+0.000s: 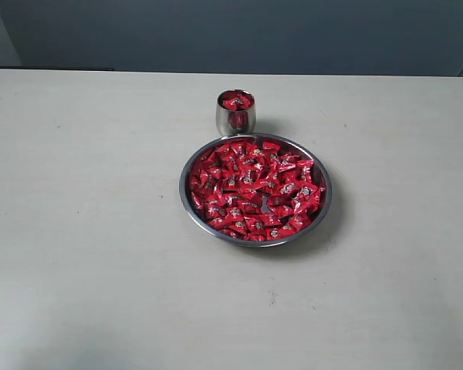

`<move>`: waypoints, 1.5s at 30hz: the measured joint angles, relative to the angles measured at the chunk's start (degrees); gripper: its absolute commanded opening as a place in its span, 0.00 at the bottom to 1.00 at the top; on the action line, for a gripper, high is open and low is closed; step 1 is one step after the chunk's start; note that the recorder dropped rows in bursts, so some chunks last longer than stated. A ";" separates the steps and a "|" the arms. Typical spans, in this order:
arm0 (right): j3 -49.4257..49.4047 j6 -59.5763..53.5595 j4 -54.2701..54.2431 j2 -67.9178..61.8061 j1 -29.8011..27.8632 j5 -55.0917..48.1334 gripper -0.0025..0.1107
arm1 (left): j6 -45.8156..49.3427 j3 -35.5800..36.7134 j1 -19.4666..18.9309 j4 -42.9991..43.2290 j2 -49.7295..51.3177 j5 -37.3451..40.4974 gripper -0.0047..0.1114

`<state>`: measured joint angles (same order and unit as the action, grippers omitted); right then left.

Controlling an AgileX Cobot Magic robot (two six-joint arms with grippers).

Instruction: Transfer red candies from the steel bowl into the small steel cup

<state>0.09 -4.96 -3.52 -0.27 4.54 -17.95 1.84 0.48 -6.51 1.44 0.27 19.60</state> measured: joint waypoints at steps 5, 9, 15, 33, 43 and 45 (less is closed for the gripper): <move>0.00 0.00 0.00 0.00 0.00 0.00 0.02 | 0.00 0.00 0.00 0.00 0.00 0.00 0.04; 0.00 0.00 0.00 0.00 0.00 0.00 0.02 | 0.00 0.00 0.00 0.00 0.00 0.00 0.04; 0.00 0.00 0.00 0.00 0.00 0.00 0.02 | 0.00 0.00 0.00 0.00 0.00 0.00 0.04; 0.00 0.00 0.00 0.00 0.00 0.00 0.02 | 0.00 0.00 0.00 0.00 0.00 0.00 0.04; 0.00 0.00 0.00 0.00 0.00 0.00 0.02 | 0.00 0.00 0.00 0.00 0.00 0.00 0.04; 0.00 0.00 0.00 0.00 0.00 0.00 0.02 | 0.00 0.00 0.00 0.00 0.00 0.00 0.04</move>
